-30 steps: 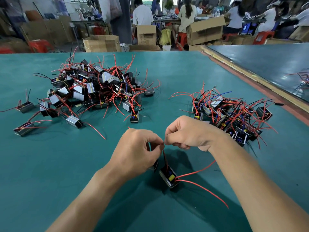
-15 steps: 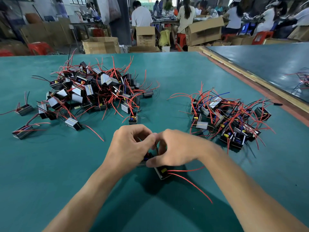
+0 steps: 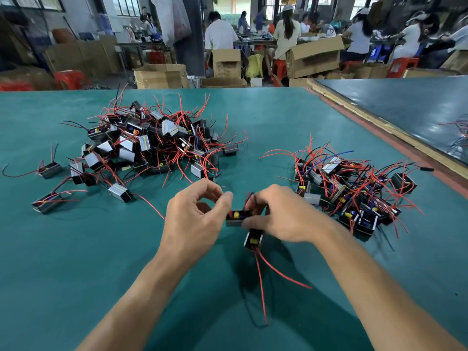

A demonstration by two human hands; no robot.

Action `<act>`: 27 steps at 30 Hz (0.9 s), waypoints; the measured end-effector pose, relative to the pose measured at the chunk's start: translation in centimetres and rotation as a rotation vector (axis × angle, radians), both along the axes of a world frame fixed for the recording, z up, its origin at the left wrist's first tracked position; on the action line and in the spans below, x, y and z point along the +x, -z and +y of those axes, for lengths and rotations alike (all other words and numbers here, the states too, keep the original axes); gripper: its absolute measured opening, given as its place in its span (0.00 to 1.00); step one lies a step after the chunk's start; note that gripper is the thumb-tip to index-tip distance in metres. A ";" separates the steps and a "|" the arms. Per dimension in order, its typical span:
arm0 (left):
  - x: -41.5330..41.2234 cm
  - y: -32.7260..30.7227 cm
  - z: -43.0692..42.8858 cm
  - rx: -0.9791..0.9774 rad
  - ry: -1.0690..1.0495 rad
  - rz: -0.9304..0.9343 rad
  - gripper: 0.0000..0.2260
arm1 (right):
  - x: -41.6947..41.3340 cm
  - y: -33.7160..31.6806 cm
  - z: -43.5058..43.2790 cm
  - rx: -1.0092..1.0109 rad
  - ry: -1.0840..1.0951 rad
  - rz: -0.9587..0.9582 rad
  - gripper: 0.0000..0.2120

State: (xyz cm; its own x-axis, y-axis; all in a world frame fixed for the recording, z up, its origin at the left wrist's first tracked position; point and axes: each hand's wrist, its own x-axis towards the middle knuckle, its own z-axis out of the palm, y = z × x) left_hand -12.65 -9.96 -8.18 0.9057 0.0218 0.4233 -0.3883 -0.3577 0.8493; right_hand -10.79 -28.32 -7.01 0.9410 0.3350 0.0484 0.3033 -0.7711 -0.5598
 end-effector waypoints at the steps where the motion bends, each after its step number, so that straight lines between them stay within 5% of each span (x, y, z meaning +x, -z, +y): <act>1: 0.2 0.0 0.2 -0.011 -0.026 0.005 0.06 | 0.2 -0.2 -0.4 0.023 0.068 -0.027 0.06; 5: 1.3 0.5 1.2 -0.019 -0.117 0.076 0.05 | 1.1 -1.2 -2.2 0.245 0.503 -0.273 0.09; 11: 2.2 1.5 1.9 0.181 -0.197 0.212 0.11 | 2.1 -1.6 -5.9 0.214 0.938 -0.459 0.13; 14: 2.5 1.7 2.2 0.225 -0.218 0.237 0.15 | 2.2 -1.7 -6.7 0.231 1.056 -0.419 0.32; 20: 2.7 1.8 2.3 0.264 -0.231 0.262 0.21 | 1.1 -1.3 -2.6 0.293 0.718 -0.697 0.21; 27: 2.7 1.3 2.0 0.250 -0.226 0.306 0.10 | 0.3 1.0 1.2 0.282 0.267 -0.338 0.09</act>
State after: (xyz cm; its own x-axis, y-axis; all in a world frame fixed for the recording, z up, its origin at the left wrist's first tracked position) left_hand -9.95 -7.98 -9.51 0.9741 0.1648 0.1547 -0.0215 -0.6134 0.7894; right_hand -10.45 -27.09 -8.04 0.9080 0.0149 0.4187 0.3164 -0.6796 -0.6619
